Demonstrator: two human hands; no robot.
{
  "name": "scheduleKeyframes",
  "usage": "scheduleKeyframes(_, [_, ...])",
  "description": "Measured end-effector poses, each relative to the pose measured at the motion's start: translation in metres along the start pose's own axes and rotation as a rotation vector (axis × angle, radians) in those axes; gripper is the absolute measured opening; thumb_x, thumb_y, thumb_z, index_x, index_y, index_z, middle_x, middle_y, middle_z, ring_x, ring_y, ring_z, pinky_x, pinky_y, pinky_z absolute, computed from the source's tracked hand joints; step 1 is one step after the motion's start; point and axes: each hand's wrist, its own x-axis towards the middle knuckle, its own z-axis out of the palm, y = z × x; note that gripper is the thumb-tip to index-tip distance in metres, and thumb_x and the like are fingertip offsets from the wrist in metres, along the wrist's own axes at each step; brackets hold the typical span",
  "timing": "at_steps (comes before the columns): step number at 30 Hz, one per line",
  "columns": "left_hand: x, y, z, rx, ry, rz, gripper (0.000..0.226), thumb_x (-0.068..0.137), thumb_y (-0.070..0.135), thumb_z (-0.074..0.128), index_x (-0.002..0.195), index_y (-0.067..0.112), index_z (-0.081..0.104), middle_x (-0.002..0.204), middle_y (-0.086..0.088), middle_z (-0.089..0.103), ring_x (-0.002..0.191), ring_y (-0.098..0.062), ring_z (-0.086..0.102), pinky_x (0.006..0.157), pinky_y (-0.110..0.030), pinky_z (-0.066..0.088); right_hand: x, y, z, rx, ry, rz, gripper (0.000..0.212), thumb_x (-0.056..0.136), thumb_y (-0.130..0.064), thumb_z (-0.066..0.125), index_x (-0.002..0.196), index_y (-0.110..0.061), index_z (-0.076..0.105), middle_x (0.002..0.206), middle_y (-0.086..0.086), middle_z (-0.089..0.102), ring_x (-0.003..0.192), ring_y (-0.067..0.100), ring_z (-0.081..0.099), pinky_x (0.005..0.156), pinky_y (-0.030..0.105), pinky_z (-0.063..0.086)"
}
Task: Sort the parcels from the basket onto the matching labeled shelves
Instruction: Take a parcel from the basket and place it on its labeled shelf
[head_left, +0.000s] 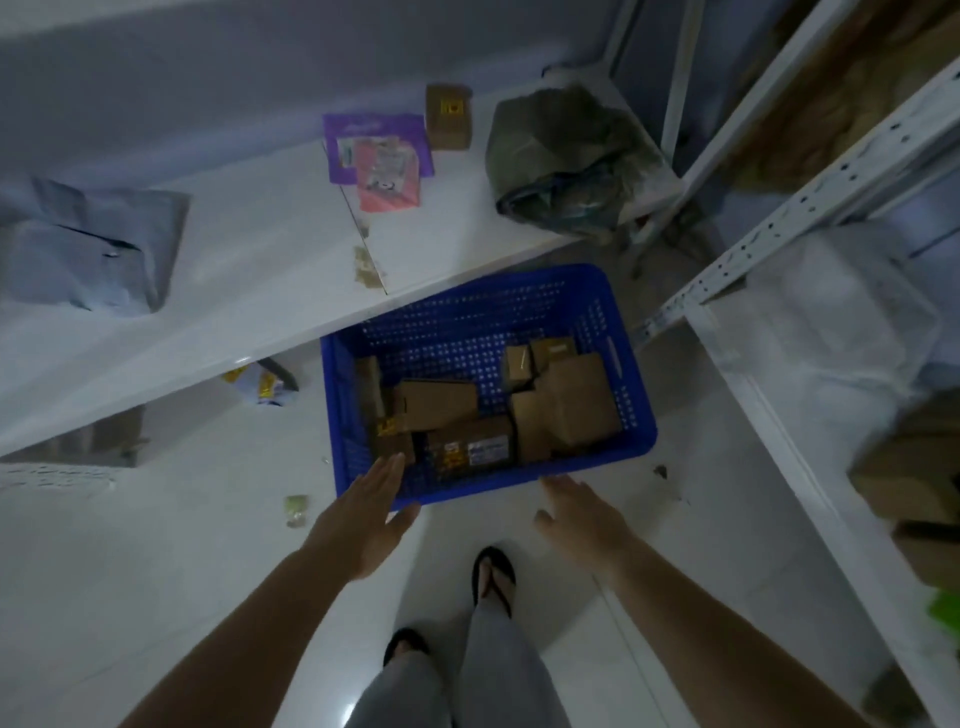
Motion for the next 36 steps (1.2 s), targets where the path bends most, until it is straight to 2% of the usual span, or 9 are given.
scheduleKeyframes(5, [0.127,-0.043,0.040,-0.029,-0.072,0.007,0.071,0.097,0.048,0.032,0.149,0.029,-0.012,0.159,0.009,-0.010,0.147,-0.013,-0.002,0.120,-0.034,0.013,0.134,0.007,0.041,0.206,-0.014,0.070,0.055,0.103,-0.025,0.031,0.155,-0.021,0.012,0.161,0.000,0.016,0.146,0.019,0.023,0.112,0.034,0.031])
scheduleKeyframes(9, [0.253,-0.079,0.078,-0.073,-0.082,0.070,0.080,0.093,0.040,0.050,0.150,0.030,-0.005,0.160,0.002,0.006,0.144,-0.022,0.021,0.114,-0.039,0.030,0.252,0.015,0.079,0.204,0.095,0.070,0.059,0.102,-0.015,0.038,0.154,-0.020,0.013,0.128,0.003,0.052,0.100,0.023,0.059,0.065,0.024,0.044])
scheduleKeyframes(15, [0.382,-0.112,0.152,0.217,-0.045,0.124,0.095,0.085,0.044,0.063,0.151,0.022,-0.001,0.159,-0.002,0.007,0.143,-0.025,0.020,0.110,-0.036,0.033,0.393,0.029,0.113,-0.233,0.129,-0.066,0.073,0.092,0.000,0.052,0.153,-0.013,0.014,0.159,0.010,0.018,0.144,0.029,0.024,0.118,0.038,0.027])
scheduleKeyframes(19, [0.427,-0.125,0.186,0.335,-0.001,0.123,0.083,0.083,0.047,0.062,0.147,0.016,0.019,0.147,-0.010,0.022,0.134,-0.032,0.022,0.106,-0.044,0.036,0.452,0.040,0.126,-0.512,-0.021,-0.113,0.077,0.095,-0.008,0.050,0.154,-0.009,0.000,0.163,0.007,0.001,0.151,0.026,-0.004,0.122,0.042,0.002])
scheduleKeyframes(22, [0.439,-0.131,0.205,0.325,0.122,0.135,0.082,0.082,0.045,0.062,0.148,0.018,0.021,0.140,-0.013,0.025,0.127,-0.033,0.026,0.101,-0.048,0.039,0.469,0.046,0.134,-0.553,-0.086,-0.095,0.076,0.094,-0.011,0.052,0.154,-0.011,0.005,0.161,0.009,0.010,0.149,0.028,0.010,0.122,0.043,0.010])
scheduleKeyframes(26, [0.431,-0.137,0.209,-0.068,0.127,0.000,0.073,0.082,0.051,0.061,0.143,0.021,0.033,0.139,-0.009,0.027,0.128,-0.031,0.025,0.106,-0.042,0.034,0.449,0.053,0.137,-0.493,-0.042,-0.159,0.047,0.090,-0.008,0.056,0.135,-0.015,0.047,0.136,0.008,0.046,0.122,0.025,0.047,0.100,0.037,0.044])
scheduleKeyframes(30, [0.396,-0.126,0.185,-1.087,0.163,-0.507,0.072,0.085,0.053,0.056,0.144,0.018,0.035,0.151,-0.009,0.030,0.135,-0.032,0.033,0.112,-0.047,0.031,0.393,0.058,0.113,-0.295,0.149,-0.250,0.047,0.083,-0.021,0.063,0.128,-0.024,0.048,0.127,-0.003,0.050,0.116,0.021,0.049,0.088,0.035,0.048])
scheduleKeyframes(33, [0.358,-0.103,0.148,-1.678,-0.032,-0.642,0.058,0.084,0.055,0.056,0.128,0.017,0.049,0.124,-0.012,0.056,0.109,-0.035,0.056,0.089,-0.053,0.049,0.337,0.052,0.087,-0.257,0.353,-0.342,0.056,0.074,-0.017,0.073,0.127,-0.023,0.055,0.126,-0.004,0.057,0.119,0.022,0.053,0.088,0.038,0.053])
scheduleKeyframes(36, [0.326,-0.073,0.107,-1.840,-0.079,-0.584,0.039,0.088,0.028,0.061,0.123,0.015,0.052,0.120,-0.015,0.057,0.102,-0.033,0.058,0.072,-0.048,0.053,0.291,0.044,0.061,-0.264,0.479,-0.405,0.066,0.058,-0.010,0.084,0.121,-0.018,0.064,0.119,-0.001,0.064,0.114,0.025,0.061,0.087,0.044,0.056])
